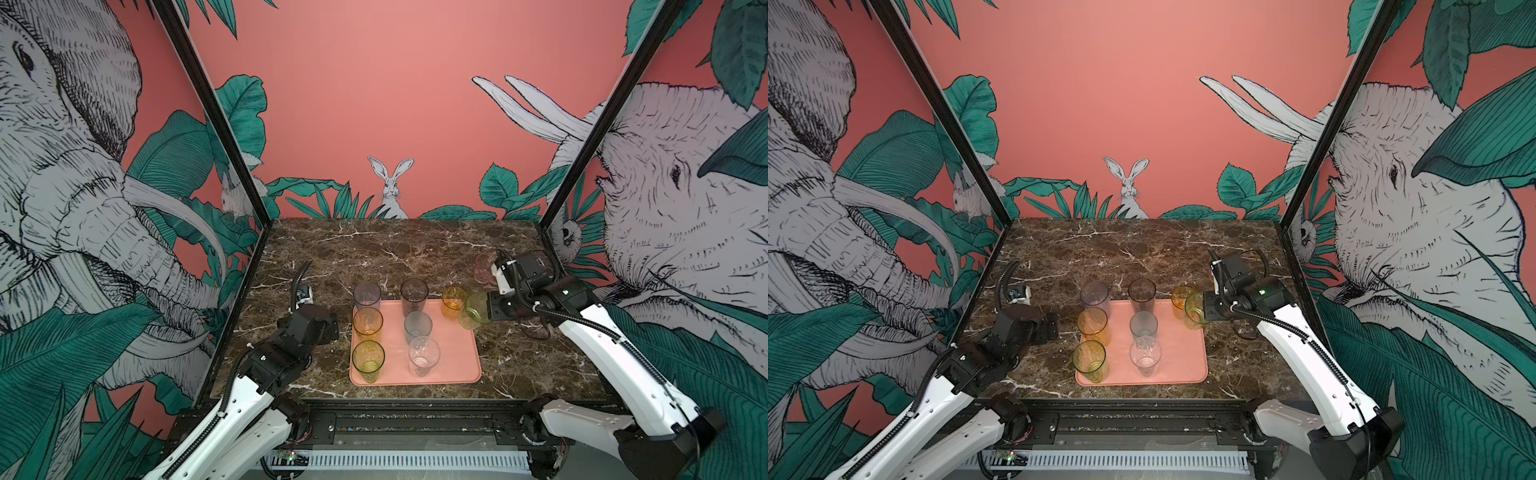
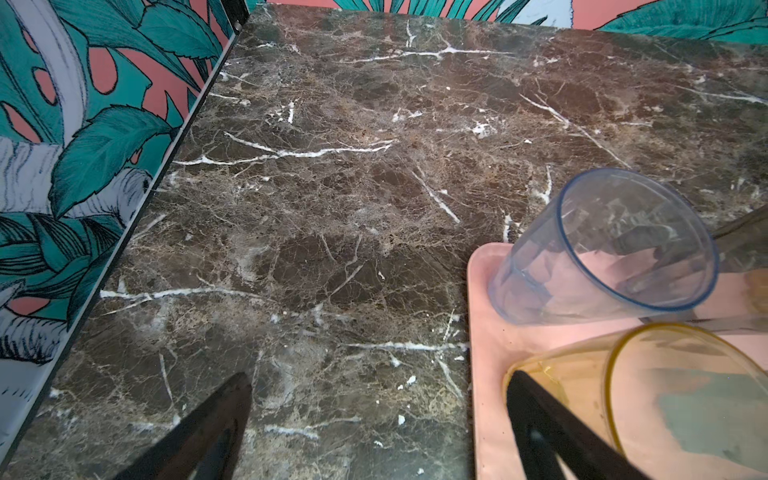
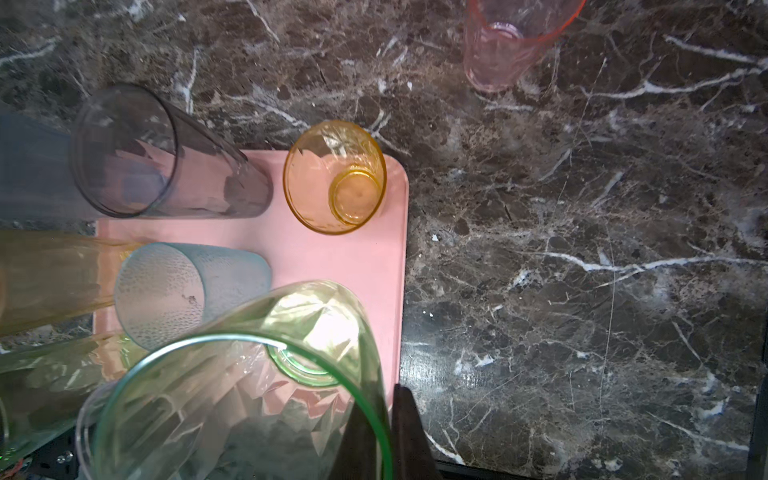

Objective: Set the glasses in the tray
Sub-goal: 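Lower the green glass onto the tray beside the yellow glass and release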

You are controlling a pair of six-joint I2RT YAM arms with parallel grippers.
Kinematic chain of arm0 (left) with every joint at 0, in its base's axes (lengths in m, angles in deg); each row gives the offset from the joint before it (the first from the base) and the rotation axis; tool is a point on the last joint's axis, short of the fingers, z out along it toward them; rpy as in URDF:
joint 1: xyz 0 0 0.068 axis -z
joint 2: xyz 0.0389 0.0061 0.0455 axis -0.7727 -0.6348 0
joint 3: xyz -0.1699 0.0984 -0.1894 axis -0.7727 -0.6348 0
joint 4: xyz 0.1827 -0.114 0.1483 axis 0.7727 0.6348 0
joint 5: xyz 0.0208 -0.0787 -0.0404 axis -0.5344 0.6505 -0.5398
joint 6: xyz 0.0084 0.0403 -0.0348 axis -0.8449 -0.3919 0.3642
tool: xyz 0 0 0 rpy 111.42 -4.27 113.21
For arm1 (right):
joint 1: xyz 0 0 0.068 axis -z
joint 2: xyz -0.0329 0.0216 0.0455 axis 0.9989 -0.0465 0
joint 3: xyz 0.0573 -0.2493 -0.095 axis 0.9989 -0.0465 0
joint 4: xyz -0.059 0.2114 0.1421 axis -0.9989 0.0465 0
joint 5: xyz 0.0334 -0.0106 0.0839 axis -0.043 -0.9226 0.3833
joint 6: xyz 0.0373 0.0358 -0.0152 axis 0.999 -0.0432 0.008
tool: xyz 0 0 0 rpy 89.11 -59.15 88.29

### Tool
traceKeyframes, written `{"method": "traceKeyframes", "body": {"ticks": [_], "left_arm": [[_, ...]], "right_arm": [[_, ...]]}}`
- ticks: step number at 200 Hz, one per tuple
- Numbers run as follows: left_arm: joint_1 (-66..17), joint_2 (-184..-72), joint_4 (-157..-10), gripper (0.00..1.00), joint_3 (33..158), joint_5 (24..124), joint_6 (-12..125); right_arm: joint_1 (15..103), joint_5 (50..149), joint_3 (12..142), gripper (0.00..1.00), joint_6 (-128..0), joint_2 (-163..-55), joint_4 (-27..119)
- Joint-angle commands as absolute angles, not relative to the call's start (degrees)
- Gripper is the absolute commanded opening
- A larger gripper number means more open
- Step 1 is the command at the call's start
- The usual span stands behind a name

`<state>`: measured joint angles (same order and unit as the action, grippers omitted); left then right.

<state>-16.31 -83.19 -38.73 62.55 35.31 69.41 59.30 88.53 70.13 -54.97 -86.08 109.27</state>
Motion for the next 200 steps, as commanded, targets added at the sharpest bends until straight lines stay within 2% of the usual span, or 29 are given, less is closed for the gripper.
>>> {"method": "traceKeyframes", "body": {"ticks": [1, 69, 200], "left_arm": [[-16.59, -82.57, -37.43, 0.97, 61.74, 35.34, 70.69], [-16.58, -83.08, -37.66, 0.96, 61.58, 36.19, 71.33], [-16.59, -82.07, -37.33, 0.96, 60.53, 36.52, 71.92]], "right_arm": [[57.94, 87.3, 67.98, 0.0, -52.96, -84.62, 107.56], [55.75, 86.68, 60.66, 0.0, -51.1, -84.12, 102.73], [54.73, 86.6, 55.5, 0.0, -51.45, -91.33, 93.39]]}}
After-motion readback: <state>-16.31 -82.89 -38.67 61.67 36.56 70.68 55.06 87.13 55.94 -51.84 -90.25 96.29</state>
